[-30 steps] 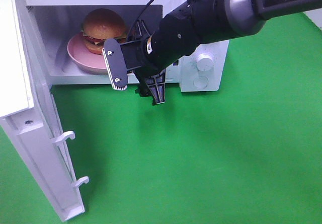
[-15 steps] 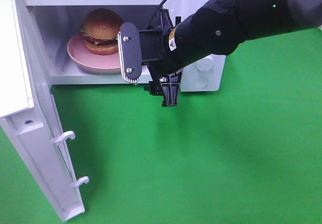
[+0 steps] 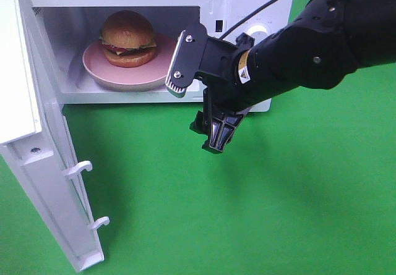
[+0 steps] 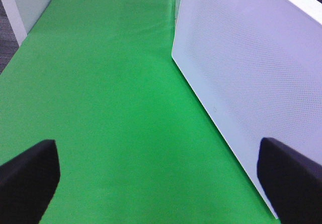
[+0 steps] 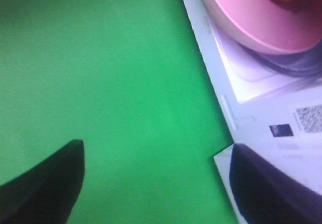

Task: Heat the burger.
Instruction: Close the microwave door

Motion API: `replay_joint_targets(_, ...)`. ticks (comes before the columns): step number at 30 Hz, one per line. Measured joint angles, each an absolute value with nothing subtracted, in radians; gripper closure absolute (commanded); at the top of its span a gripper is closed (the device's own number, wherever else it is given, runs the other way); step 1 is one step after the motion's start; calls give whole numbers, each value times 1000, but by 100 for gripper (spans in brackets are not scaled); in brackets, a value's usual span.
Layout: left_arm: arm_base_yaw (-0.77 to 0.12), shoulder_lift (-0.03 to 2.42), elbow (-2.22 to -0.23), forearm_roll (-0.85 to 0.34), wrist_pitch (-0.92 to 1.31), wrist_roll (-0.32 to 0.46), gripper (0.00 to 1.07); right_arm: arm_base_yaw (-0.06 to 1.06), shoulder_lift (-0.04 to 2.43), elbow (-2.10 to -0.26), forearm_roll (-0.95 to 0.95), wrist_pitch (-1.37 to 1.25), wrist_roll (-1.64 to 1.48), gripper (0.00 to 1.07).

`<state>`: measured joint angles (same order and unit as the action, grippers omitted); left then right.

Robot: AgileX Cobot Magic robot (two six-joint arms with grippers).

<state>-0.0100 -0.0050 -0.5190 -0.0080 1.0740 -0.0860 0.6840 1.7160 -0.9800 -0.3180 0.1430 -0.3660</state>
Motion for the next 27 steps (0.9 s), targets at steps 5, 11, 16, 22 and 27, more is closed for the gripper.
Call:
replay_joint_targets(5, -10, -5, -519, -8, 1074, -86, 7, 684, 1646, -893, -318, 144, -161, 31)
replay_joint_targets(11, -10, -5, -519, -8, 1074, -86, 7, 684, 1566, -818, -315, 160, -25, 31)
replay_joint_targets(16, -10, -5, -519, -8, 1074, -86, 7, 684, 1508, -785, -308, 231, 45, 31)
replay_joint_targets(22, -10, -5, -519, -8, 1074, -86, 7, 679, 1431, -780, -266, 439, 70, 31)
replay_joint_targets(27, -10, -5, -519, -8, 1074, -86, 7, 625, 1376, -780, -201, 594, 69, 31)
